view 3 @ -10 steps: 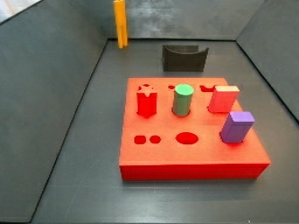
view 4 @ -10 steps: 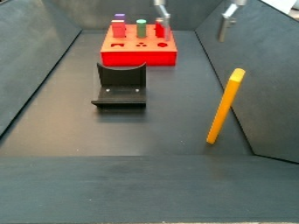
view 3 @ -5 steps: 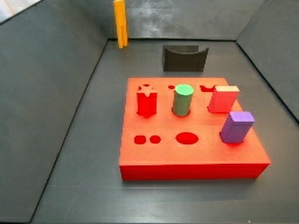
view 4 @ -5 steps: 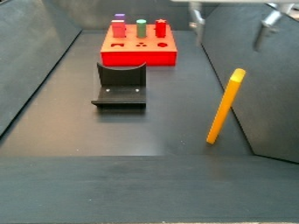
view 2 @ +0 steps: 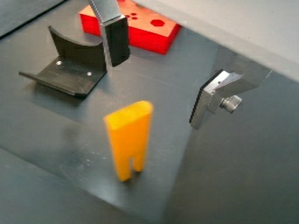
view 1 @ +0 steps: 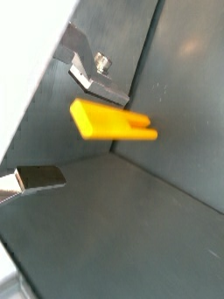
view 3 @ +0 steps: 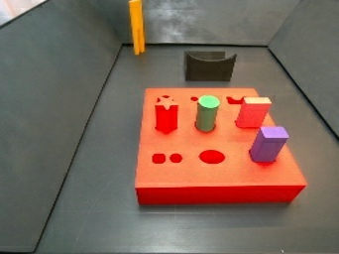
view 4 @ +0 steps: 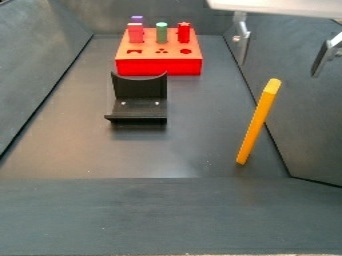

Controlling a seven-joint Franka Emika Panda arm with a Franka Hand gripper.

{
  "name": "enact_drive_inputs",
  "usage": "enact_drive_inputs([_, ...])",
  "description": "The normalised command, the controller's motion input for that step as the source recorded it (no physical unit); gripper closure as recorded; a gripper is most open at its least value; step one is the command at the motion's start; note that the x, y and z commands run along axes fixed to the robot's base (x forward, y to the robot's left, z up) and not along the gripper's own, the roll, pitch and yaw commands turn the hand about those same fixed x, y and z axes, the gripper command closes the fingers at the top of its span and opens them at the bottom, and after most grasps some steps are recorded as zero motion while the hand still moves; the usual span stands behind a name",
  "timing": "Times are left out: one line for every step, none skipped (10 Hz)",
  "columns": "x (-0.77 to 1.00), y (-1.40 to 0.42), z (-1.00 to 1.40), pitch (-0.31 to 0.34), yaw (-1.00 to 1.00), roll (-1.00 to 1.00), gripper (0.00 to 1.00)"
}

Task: Pick up the square-circle object. Move up. Rotate the square-circle object. Move to above the board. Insert the square-circle object.
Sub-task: Pick up the square-circle object.

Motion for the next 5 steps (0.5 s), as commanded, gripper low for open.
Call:
enact_drive_inputs([0.23, 0.32, -0.26, -0.069, -0.50, -0.19, 0.00])
enact_drive_inputs([0.04, 0.29, -0.25, -0.106, -0.49, -0.19, 0.00])
enact_drive_inputs([0.00, 0.26, -0.20, -0.123, -0.49, -0.21, 0.00])
enact_drive_inputs([0.00, 0.14, -0.34, -0.204, -0.40, -0.30, 0.00])
enact_drive_inputs([0.00, 0.04, -0.38, -0.189, -0.40, -0.28, 0.00])
